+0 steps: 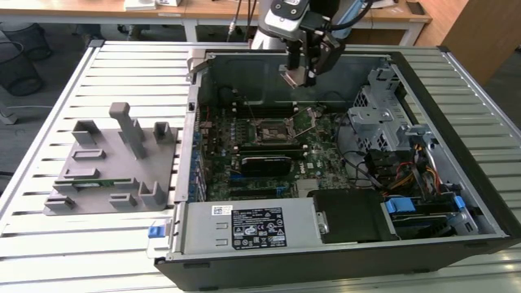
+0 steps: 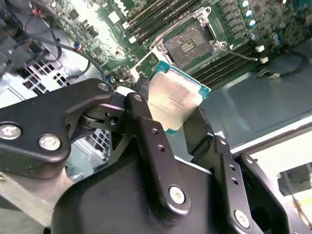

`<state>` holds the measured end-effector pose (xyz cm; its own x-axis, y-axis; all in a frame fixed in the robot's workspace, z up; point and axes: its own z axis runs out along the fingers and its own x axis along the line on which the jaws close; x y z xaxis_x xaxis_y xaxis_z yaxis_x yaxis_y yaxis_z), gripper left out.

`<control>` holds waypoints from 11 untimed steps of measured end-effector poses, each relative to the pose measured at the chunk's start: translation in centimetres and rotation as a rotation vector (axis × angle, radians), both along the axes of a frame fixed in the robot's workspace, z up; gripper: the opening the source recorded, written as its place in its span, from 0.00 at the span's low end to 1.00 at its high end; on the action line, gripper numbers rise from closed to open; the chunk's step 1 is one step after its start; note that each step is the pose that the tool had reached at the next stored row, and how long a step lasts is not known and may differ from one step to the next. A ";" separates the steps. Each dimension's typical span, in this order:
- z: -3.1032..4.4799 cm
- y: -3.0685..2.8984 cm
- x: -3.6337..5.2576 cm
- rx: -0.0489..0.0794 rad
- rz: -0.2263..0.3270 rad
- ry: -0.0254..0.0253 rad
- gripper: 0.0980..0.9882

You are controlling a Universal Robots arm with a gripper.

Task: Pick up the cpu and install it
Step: 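Place the cpu into insertion slot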

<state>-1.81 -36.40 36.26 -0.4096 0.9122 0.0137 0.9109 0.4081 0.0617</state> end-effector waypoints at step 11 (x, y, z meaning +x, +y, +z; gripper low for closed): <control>-0.18 0.03 0.00 0.000 -0.177 0.0000 0.48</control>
<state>-1.81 -36.37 36.08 -0.2422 0.9701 0.0138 0.9686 0.2409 0.0618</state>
